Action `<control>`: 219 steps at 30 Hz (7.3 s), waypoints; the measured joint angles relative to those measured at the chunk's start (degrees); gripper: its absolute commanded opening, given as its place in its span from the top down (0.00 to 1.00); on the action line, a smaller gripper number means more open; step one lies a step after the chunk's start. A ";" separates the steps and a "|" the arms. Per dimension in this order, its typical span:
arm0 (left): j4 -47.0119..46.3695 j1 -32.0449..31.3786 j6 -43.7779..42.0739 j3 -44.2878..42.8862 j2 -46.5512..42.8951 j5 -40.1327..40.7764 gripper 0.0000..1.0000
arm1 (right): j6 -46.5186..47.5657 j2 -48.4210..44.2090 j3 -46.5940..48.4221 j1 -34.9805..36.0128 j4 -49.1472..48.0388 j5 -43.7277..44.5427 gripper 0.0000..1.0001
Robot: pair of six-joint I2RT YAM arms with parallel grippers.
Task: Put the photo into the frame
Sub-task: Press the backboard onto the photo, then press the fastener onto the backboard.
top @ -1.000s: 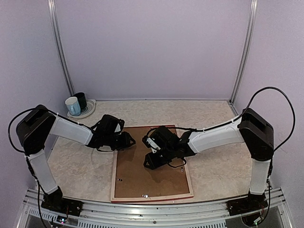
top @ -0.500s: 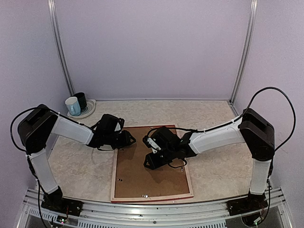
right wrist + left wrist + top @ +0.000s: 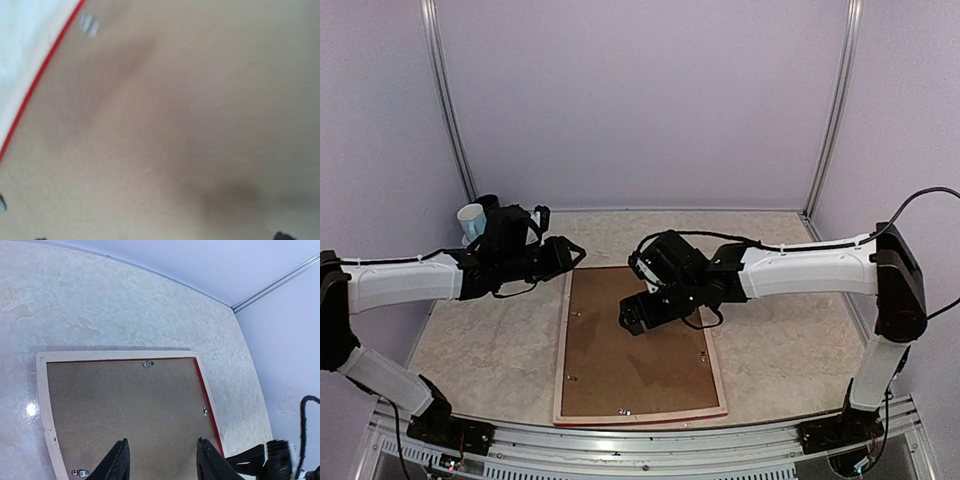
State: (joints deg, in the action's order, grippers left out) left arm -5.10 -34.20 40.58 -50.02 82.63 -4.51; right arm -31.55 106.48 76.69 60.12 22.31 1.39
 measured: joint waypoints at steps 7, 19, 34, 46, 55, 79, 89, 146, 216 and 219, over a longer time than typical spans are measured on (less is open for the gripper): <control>1.84 -4.07 -0.44 7.32 -2.78 2.62 0.54 | 0.00 -9.25 -0.92 -2.47 4.02 7.78 0.01; 4.94 -5.27 -4.55 -7.50 15.67 10.97 0.56 | -2.23 -11.45 -7.10 -5.16 6.29 12.52 0.05; 7.58 -4.13 -5.18 -12.28 27.28 13.86 0.60 | -2.34 -11.45 -9.53 -5.16 5.66 11.96 0.05; 6.54 -4.02 -5.09 -12.28 27.47 13.70 0.60 | -2.64 -9.68 -9.25 -8.85 6.67 12.35 0.07; 9.62 -3.76 -5.27 -12.26 23.71 12.61 0.59 | -2.51 -6.29 -7.89 -13.00 7.41 13.77 0.08; 16.28 -4.46 -5.18 -1.44 12.70 19.21 0.58 | 3.78 3.17 0.94 -3.82 -2.49 0.87 0.41; 15.82 -4.46 -4.74 -1.44 17.07 19.15 0.58 | 3.89 8.48 2.03 -1.90 -3.52 -1.64 0.42; 14.64 -4.15 -4.81 -0.26 16.13 13.44 0.52 | 3.58 20.20 17.53 -1.75 -0.94 -3.13 0.43; 15.39 -3.43 -7.54 2.91 12.96 10.12 0.68 | 3.19 20.31 17.55 -1.75 -1.05 -4.66 0.43; 15.41 -3.37 -7.78 2.91 12.94 10.08 0.71 | 3.19 20.33 17.55 -1.75 -1.05 -4.66 0.43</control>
State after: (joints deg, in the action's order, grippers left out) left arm 10.31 -37.56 32.80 -47.11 95.57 5.56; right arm -28.36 126.80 94.24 58.37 21.26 -3.27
